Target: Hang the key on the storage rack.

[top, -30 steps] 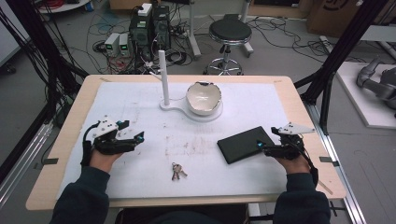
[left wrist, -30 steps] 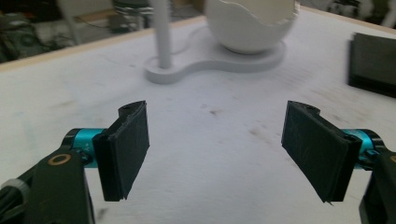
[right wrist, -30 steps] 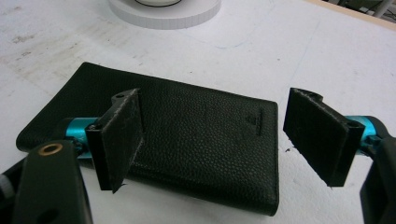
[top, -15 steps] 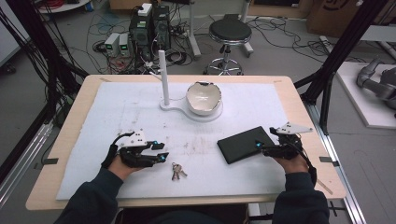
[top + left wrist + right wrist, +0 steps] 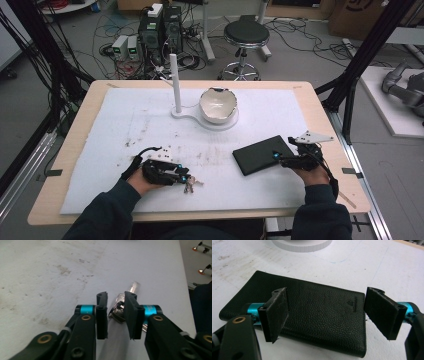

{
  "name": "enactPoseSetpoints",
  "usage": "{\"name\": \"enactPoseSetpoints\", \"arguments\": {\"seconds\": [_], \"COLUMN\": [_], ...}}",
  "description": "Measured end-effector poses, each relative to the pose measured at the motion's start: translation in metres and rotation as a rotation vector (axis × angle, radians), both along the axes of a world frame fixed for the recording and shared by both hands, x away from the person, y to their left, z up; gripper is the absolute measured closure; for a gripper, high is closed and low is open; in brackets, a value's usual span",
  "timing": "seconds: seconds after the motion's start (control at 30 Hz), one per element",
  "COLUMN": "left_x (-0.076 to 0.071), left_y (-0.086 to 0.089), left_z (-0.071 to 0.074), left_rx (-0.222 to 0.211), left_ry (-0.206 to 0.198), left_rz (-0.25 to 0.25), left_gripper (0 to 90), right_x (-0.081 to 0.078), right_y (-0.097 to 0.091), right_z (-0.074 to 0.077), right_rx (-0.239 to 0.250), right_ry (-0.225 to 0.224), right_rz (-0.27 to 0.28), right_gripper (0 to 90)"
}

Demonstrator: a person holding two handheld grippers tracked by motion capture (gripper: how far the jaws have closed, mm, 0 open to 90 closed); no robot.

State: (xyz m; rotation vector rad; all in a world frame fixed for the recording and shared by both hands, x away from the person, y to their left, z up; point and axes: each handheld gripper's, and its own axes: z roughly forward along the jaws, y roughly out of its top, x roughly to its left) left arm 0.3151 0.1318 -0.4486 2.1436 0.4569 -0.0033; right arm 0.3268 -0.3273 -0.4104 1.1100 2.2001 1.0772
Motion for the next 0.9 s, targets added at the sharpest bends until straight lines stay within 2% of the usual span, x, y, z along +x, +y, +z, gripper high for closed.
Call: {"name": "enactPoseSetpoints", "arguments": {"seconds": [0.03,0.07,0.1,0.27,0.43,0.6,0.77,0.9], "left_x": [0.000,0.000,0.000,0.002,0.004,0.007,0.008,0.009], "left_y": [0.000,0.002,0.002,0.005,0.013,0.021,0.029,0.040], "left_z": [0.000,0.001,0.001,0.002,0.008,0.012,0.018,0.028], "left_rx": [-0.001,0.007,-0.002,-0.012,-0.091,-0.122,-0.161,-0.211], "left_ry": [0.009,0.012,0.027,0.045,0.051,0.049,0.019,-0.022], "left_rz": [-0.003,-0.009,-0.003,0.008,0.044,0.092,0.124,0.169], "left_gripper": [82.0,82.0,86.1,87.3,87.5,87.5,87.7,87.8], "right_x": [0.000,0.000,0.000,0.000,0.000,0.000,0.000,0.000], "right_y": [0.000,0.000,-0.001,-0.001,-0.002,-0.002,-0.002,-0.001], "right_z": [0.000,0.000,0.000,0.000,0.000,0.000,0.000,0.000], "right_rx": [-0.002,-0.002,0.000,-0.001,0.003,0.002,0.003,0.001], "right_ry": [-0.001,-0.001,-0.003,0.000,0.000,0.001,0.002,0.003], "right_rz": [-0.001,-0.001,-0.001,0.000,-0.003,-0.002,-0.003,-0.003], "right_gripper": [20.6,20.6,20.7,20.7,20.6,20.7,20.7,20.7]}}
